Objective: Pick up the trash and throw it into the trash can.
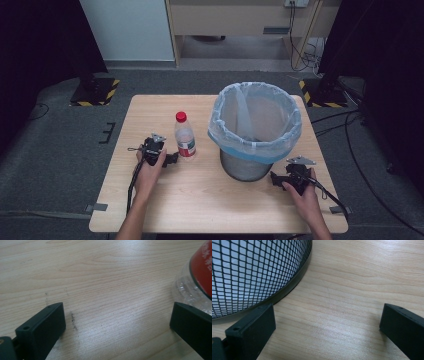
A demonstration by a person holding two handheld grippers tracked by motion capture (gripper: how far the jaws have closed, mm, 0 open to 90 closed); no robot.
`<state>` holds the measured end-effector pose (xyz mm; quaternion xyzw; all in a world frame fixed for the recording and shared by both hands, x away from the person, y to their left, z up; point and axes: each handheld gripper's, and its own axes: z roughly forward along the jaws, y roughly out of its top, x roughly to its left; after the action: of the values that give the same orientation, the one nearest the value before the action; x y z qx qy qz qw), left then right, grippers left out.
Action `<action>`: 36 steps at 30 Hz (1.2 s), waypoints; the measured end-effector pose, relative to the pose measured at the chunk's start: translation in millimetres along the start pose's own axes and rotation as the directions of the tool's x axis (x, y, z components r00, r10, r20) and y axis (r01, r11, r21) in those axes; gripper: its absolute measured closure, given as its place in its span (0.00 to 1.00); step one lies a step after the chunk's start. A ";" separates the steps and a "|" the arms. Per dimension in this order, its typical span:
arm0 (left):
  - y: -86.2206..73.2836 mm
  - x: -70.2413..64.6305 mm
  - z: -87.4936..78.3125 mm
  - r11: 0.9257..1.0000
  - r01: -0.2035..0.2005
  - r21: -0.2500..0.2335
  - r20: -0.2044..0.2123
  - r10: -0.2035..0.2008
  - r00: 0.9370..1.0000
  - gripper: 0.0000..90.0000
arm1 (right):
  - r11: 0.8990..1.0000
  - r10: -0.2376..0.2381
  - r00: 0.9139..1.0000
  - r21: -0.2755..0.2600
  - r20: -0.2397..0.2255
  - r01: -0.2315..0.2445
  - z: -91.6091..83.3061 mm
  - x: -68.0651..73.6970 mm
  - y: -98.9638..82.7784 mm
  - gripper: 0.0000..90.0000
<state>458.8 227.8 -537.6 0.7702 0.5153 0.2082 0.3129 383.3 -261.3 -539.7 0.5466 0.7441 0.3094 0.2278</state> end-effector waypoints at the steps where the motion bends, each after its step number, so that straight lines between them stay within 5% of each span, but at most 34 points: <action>1: 0.0 0.0 0.0 1.000 0.000 0.000 0.000 0.000 1.000 0.00 | 1.000 0.000 1.000 0.000 0.000 0.000 0.0 0.0 0.0 0.00; 8: -2.4 4.2 -2.7 0.999 -0.038 -0.003 0.040 0.039 0.998 0.01 | 1.000 0.004 1.000 0.000 0.004 -0.004 0.0 0.4 0.0 0.00; 14: -10.2 8.1 -16.6 0.997 -0.033 -0.069 0.083 0.039 0.996 0.05 | 1.000 0.003 1.000 0.000 0.003 -0.003 0.0 0.2 0.1 0.00; 20: -10.8 4.8 -27.3 0.991 -0.069 -0.117 0.129 0.084 0.988 0.04 | 1.000 0.003 1.000 0.000 0.003 -0.003 0.0 0.2 0.0 0.00; 36: -9.6 -2.7 -34.3 0.985 -0.078 -0.154 0.156 0.102 0.983 0.03 | 1.000 0.002 1.000 0.001 0.003 -0.002 0.2 0.0 0.2 0.00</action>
<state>429.3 237.2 -519.6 0.7820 0.4359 0.1958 0.4002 383.6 -261.2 -539.7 0.5480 0.7433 0.3085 0.2283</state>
